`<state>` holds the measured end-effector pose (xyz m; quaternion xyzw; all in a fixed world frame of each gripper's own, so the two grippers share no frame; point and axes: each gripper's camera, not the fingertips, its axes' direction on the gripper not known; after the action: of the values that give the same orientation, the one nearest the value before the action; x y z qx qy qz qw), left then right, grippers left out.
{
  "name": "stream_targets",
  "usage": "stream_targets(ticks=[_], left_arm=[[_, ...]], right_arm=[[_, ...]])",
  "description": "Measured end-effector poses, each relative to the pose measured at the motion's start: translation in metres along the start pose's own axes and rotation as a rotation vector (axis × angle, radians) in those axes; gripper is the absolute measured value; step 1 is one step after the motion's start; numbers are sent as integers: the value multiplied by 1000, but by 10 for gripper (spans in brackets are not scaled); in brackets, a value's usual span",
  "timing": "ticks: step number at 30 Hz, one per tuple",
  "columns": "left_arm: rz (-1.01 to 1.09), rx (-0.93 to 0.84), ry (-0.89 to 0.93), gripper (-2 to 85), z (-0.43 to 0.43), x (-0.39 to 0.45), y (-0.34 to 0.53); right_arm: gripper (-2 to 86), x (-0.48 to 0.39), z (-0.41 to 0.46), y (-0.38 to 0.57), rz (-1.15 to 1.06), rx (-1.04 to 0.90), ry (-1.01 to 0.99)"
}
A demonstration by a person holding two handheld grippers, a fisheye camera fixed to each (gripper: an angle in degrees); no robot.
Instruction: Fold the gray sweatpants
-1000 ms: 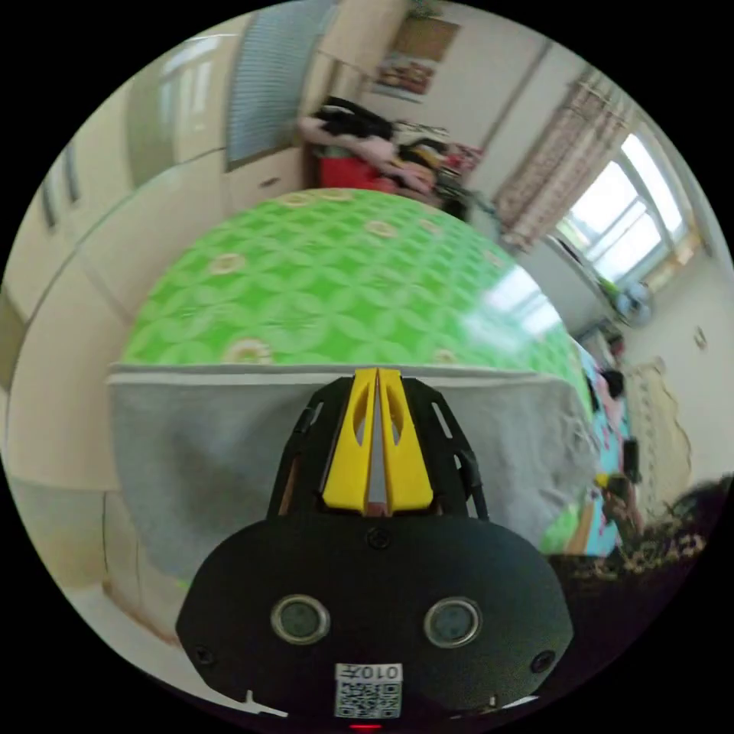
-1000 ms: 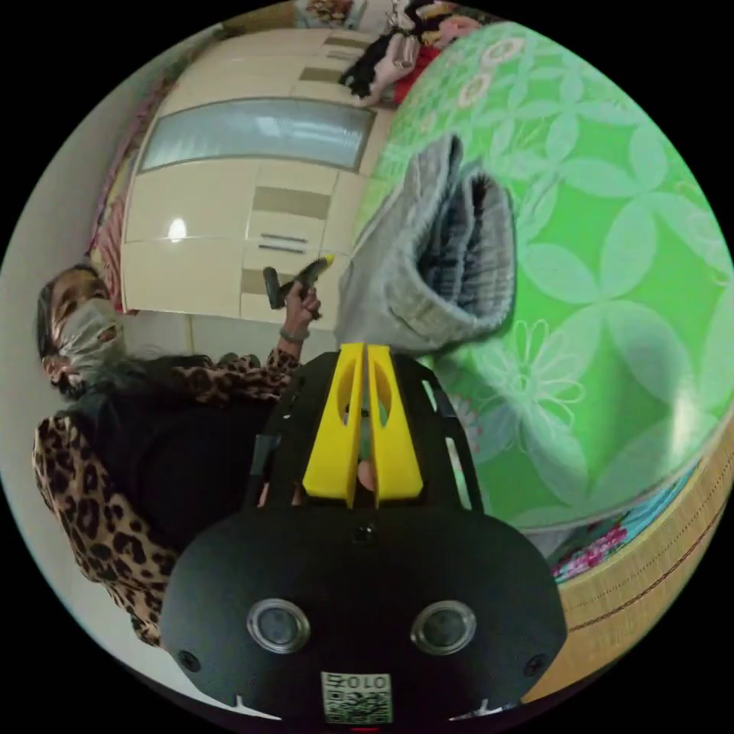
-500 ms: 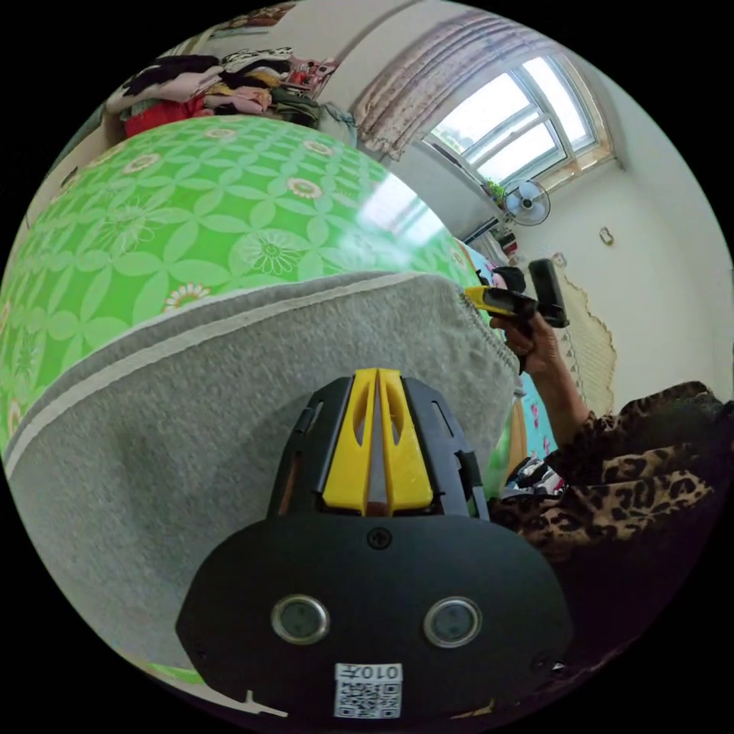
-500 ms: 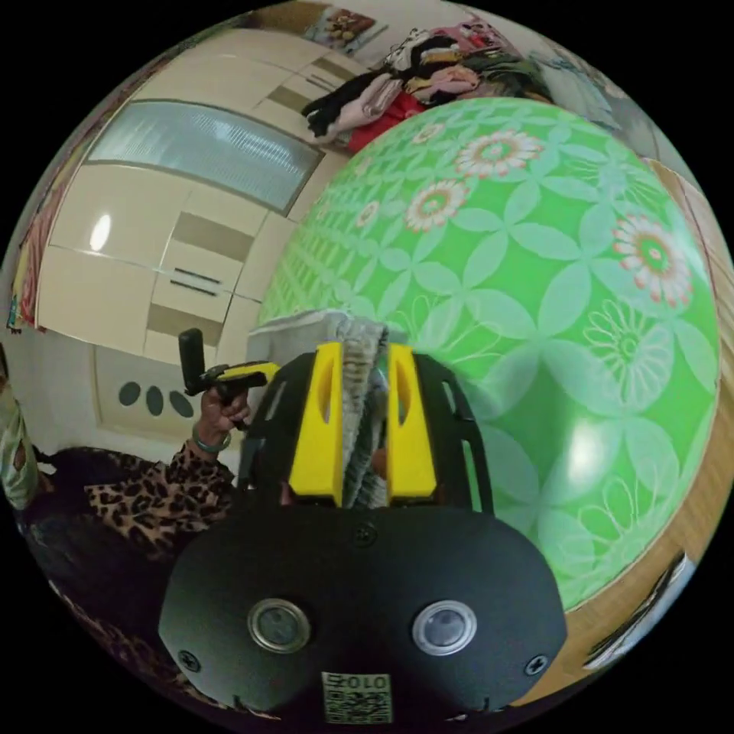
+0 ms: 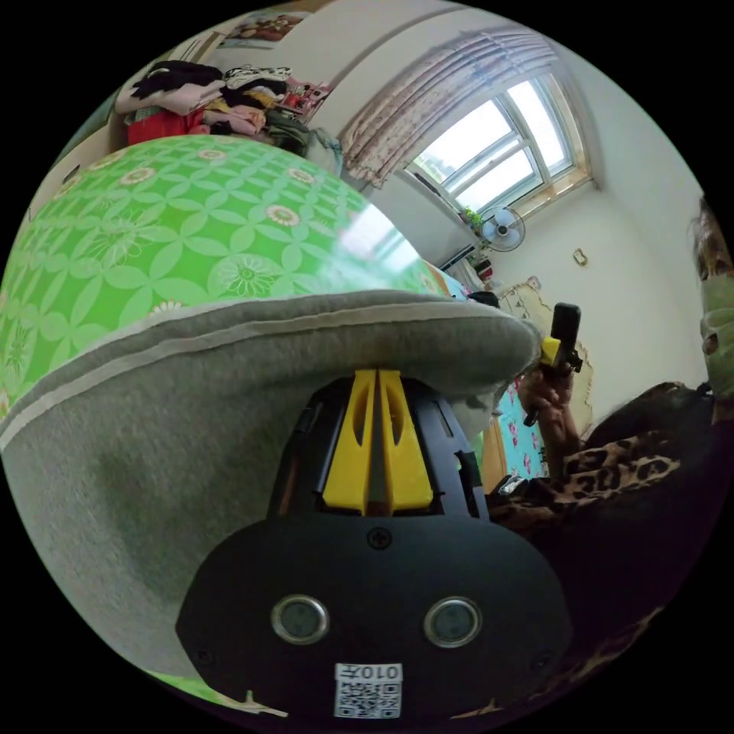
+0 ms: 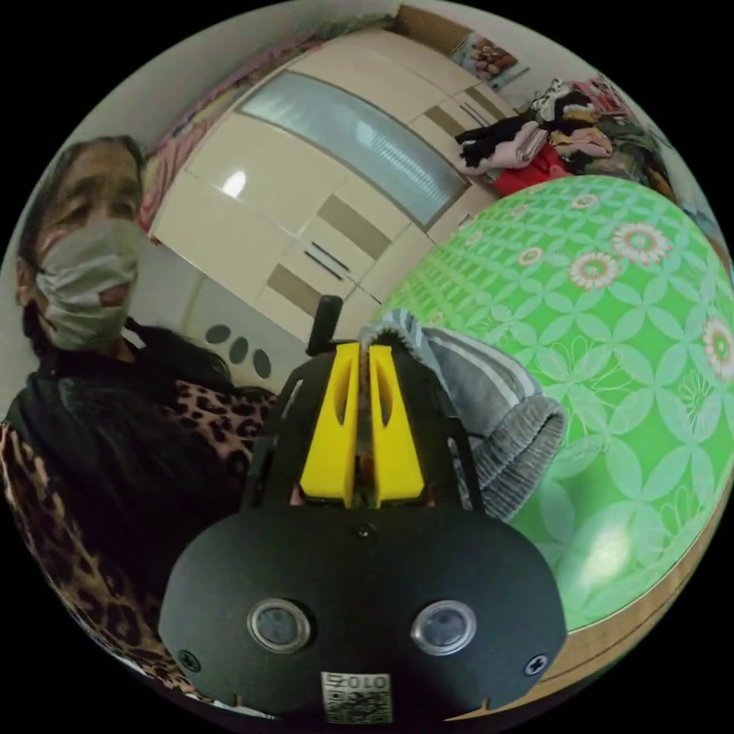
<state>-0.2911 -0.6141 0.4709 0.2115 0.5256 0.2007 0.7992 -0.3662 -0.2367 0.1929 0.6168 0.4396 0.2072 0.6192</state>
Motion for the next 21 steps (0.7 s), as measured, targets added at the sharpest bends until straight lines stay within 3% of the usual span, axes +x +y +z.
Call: stream_targets(ticks=[2, 4, 6, 9, 12, 21], left_arm=[[37, 17, 9, -2, -4, 8, -1], [38, -10, -13, -2, 2, 8, -2], [13, -25, -17, -2, 11, 4, -2], [26, -50, 27, -2, 22, 6, -2], [63, -57, -14, -2, 24, 16, 1], [18, -160, 63, -2, 65, 21, 18]], right_arm=[[38, 14, -9, 3, 64, 35, -43], [41, 55, -8, 9, 290, 7, 241], [44, 88, -3, 14, 395, -19, 371], [47, 113, -17, 21, 468, 105, 184], [52, 117, -43, 34, 495, 209, 222], [116, 141, -17, 54, 567, -3, 345]])
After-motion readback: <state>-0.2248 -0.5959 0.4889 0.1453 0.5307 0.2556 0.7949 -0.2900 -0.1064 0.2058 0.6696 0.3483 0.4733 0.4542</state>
